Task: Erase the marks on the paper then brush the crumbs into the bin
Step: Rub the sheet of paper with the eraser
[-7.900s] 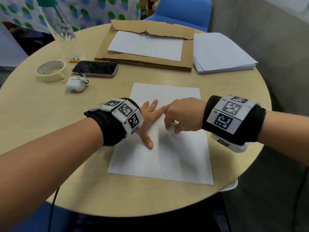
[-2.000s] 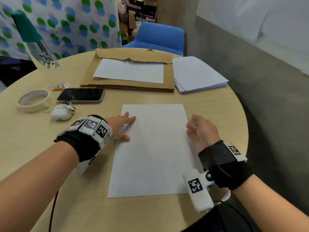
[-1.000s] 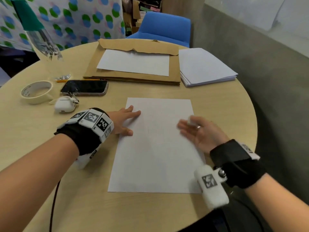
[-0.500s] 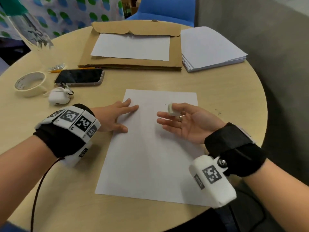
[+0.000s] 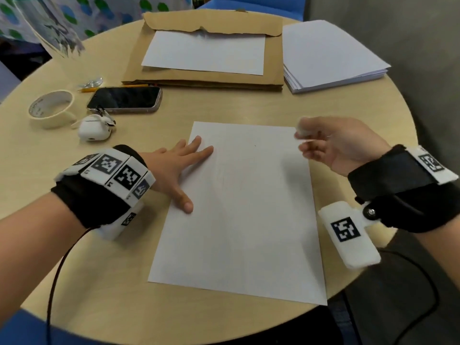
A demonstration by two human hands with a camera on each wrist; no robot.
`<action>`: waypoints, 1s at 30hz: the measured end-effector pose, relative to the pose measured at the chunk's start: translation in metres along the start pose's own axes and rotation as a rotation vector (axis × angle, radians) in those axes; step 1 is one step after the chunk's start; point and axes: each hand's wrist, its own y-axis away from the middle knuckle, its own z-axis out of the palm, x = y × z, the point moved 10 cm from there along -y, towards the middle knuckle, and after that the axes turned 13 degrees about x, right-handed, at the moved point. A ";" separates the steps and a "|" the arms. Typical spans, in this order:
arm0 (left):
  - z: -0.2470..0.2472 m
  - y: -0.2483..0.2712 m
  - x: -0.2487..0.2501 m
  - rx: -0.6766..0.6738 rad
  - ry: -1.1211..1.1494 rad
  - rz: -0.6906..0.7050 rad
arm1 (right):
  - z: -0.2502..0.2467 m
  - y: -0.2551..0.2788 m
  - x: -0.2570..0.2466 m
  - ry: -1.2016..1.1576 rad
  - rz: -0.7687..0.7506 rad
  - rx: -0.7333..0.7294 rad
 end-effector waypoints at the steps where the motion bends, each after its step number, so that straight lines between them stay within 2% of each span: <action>1: 0.001 0.000 0.001 -0.009 -0.016 -0.005 | 0.015 0.005 0.001 0.190 -0.032 -0.108; 5: 0.002 0.000 0.002 -0.022 -0.042 -0.024 | 0.061 0.028 0.014 0.801 -0.226 -0.416; 10: 0.000 0.000 0.003 -0.037 -0.056 -0.058 | 0.111 0.059 0.014 1.169 -0.593 -0.659; 14: 0.000 -0.001 0.002 -0.053 -0.100 -0.081 | 0.136 0.075 0.018 1.245 -0.783 -0.757; 17: 0.001 -0.001 0.000 -0.067 -0.141 -0.089 | 0.138 0.083 0.027 1.288 -0.869 -0.838; 23: 0.001 0.001 0.000 -0.071 -0.151 -0.092 | 0.098 0.091 0.042 1.501 -0.799 -1.032; 28: 0.001 0.001 0.003 -0.079 -0.177 -0.107 | 0.133 0.097 0.029 1.413 -1.009 -0.991; 30: 0.001 0.000 0.002 -0.079 -0.173 -0.115 | 0.129 0.097 0.034 1.464 -1.035 -1.011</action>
